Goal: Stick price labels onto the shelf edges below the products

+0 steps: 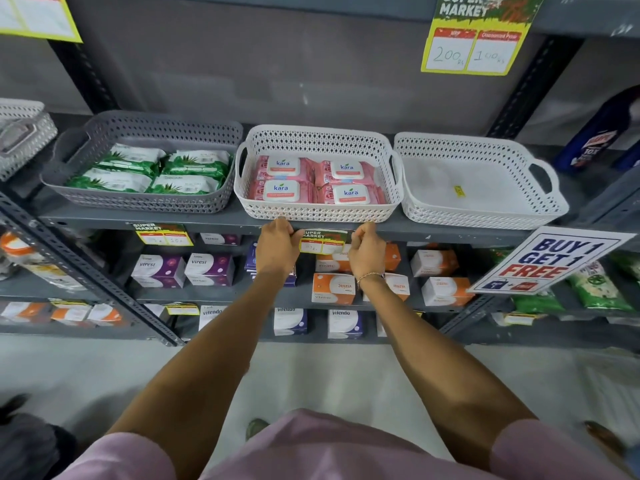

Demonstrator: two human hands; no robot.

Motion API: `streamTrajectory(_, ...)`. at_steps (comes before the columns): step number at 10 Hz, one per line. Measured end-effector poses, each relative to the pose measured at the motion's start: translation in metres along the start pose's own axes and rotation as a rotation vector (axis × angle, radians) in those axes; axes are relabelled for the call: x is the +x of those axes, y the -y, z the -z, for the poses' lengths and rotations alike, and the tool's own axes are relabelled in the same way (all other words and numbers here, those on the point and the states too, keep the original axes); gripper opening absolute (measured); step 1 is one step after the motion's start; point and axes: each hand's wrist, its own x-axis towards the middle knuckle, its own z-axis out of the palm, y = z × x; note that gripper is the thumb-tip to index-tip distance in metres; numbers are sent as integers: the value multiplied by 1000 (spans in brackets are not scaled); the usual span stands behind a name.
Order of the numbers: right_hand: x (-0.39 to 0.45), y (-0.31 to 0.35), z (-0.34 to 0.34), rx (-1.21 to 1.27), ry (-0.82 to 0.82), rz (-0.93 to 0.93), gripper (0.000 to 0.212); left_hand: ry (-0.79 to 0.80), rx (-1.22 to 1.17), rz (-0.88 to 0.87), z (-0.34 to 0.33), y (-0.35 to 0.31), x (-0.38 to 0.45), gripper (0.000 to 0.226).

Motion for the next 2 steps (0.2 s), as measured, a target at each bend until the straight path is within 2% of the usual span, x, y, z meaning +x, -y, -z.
streamTrajectory(1,-16,7,0,-61,-95,51,13,-4,81,-150,12,-5,-10,29)
streamTrajectory(2,-26,10,-5,-91,-117,197,15,-59,145,-275,17,-10,-14,26)
